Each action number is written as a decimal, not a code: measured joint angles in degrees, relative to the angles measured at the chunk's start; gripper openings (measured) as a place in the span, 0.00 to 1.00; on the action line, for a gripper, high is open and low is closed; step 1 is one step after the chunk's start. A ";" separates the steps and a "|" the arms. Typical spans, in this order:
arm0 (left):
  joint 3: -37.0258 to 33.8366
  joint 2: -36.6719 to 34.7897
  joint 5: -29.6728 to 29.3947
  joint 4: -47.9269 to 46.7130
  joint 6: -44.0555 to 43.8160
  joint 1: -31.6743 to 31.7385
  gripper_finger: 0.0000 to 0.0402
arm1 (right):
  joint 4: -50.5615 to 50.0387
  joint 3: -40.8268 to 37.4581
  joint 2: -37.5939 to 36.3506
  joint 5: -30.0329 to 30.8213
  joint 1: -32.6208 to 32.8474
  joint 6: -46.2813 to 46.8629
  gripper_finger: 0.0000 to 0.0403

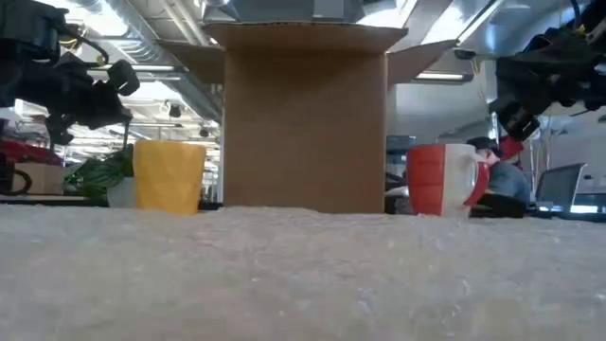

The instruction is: Wrap mug

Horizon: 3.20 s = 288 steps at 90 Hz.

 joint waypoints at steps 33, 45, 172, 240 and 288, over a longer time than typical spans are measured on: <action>0.00 0.00 -0.01 -0.02 0.00 -0.01 0.00 | 0.03 0.00 0.00 0.47 0.00 0.00 0.17; 0.00 0.00 -0.02 -0.01 0.00 -0.01 0.00 | 0.31 0.00 0.00 5.59 0.01 2.76 0.17; 0.23 1.07 27.85 2.66 21.63 -8.04 0.00 | 34.04 1.33 0.46 13.27 -0.02 7.31 0.17; 33.24 28.26 33.55 -23.15 39.41 -10.95 0.00 | -50.49 60.27 40.88 22.66 1.73 -34.67 0.17; 34.53 27.15 35.58 -41.42 22.32 -16.42 0.00 | -29.45 32.48 36.36 25.57 6.18 -23.10 0.17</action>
